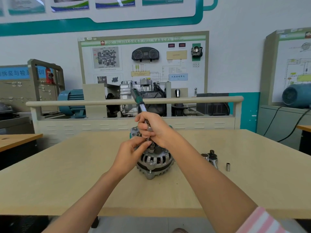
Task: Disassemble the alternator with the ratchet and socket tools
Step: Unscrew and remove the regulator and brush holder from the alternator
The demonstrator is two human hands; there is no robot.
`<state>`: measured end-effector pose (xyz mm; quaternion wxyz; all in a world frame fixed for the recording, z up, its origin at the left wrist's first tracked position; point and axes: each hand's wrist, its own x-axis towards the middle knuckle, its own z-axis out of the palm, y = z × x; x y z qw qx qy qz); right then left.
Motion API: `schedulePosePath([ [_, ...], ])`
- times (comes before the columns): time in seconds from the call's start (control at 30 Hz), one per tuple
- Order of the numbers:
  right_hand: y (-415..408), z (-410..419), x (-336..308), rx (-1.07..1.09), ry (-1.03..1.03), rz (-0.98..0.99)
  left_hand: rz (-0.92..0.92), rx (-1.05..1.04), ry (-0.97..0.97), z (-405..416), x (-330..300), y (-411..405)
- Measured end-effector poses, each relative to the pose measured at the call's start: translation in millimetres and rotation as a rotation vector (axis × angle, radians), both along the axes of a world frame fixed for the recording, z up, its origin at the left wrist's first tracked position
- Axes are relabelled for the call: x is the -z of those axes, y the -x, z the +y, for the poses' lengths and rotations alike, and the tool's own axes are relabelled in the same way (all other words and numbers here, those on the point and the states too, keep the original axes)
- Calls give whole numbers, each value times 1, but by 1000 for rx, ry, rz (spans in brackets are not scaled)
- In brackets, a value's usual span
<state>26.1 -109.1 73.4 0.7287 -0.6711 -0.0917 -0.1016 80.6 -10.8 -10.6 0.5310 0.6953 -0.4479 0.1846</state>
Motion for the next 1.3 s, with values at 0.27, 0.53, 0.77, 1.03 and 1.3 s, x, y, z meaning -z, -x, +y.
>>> schedulePosePath([
  [0.27, -2, 27, 20, 558, -437, -239, -7, -7, 4, 0, -1, 2],
  [0.53, -4, 23, 11, 522, -386, -114, 10, 4, -11, 0, 0, 0],
  [0.77, -1, -5, -6, 1, -68, 95, 25, 3, 10, -1, 2, 1],
  [1.03, 1, -12, -17, -208, 114, 177, 60, 35, 10, 0, 3, 1],
  [1.3, 10, 20, 15, 359, -185, -162, 124, 151, 92, 1, -3, 10],
])
